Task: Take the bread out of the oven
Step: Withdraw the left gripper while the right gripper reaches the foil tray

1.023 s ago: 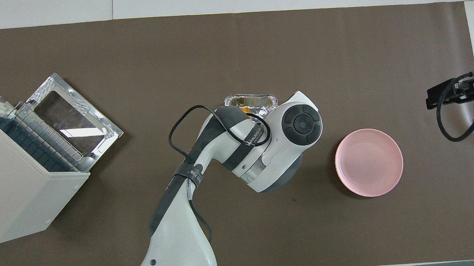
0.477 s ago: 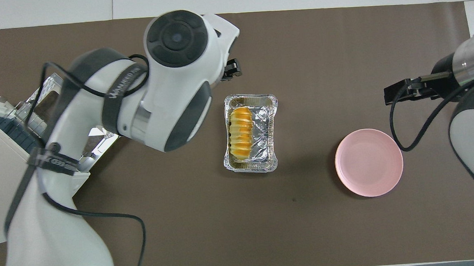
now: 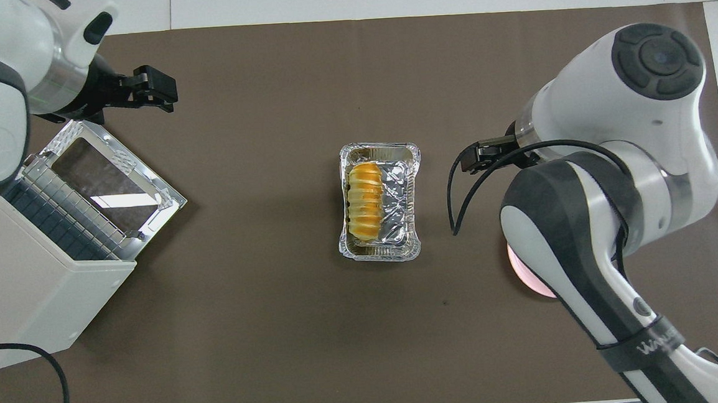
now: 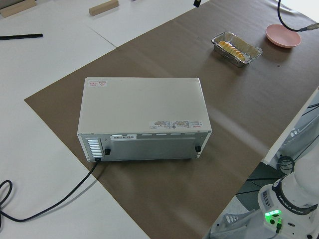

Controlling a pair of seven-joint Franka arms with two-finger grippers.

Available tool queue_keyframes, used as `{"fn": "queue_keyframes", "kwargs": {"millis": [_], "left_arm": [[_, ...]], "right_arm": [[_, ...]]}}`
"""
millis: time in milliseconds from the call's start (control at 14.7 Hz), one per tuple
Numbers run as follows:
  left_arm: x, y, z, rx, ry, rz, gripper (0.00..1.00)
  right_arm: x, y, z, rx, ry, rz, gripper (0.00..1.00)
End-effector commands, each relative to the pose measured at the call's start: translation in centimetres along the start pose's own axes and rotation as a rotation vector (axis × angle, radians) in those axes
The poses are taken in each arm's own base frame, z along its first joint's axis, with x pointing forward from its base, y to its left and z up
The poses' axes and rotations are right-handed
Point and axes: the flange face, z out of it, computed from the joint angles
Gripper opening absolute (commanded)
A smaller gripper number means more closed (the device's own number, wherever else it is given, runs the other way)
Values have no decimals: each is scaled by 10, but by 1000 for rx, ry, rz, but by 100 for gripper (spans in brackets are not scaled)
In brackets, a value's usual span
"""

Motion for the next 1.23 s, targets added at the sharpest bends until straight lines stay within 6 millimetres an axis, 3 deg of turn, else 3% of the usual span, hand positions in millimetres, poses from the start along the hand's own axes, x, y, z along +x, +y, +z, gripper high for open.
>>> {"fn": "queue_keyframes", "kwargs": {"millis": [0, 205, 341, 477, 545, 682, 818, 1023, 1091, 1159], "left_arm": [[-15, -55, -16, -18, -47, 49, 100], [-28, -134, -44, -29, -63, 65, 100], [-52, -154, -58, -43, -85, 45, 100], [-71, -149, -50, -50, -114, 49, 100], [-72, -143, -46, -50, -125, 57, 100], [-71, -149, -46, -43, -128, 41, 100], [-70, -152, -48, -5, -127, 30, 100], [-77, -145, -49, -11, -169, 44, 100], [-78, -144, -44, -12, -181, 52, 100], [-78, -143, -44, -12, -183, 59, 100]], "right_arm": [[-11, -30, 41, 19, 9, 48, 100], [-13, -64, 92, 31, 6, 53, 100], [-21, -94, 115, 37, 1, 100, 99], [-24, -99, 132, 46, 9, 151, 96], [-26, -97, 142, 53, 21, 168, 96], [-34, -91, 157, 53, 25, 171, 90], [-33, -90, 157, 53, 23, 177, 68], [-35, -90, 160, 53, 23, 179, 14], [-33, -88, 159, 54, 26, 176, 0], [-29, -86, 157, 57, 31, 176, 0]]}}
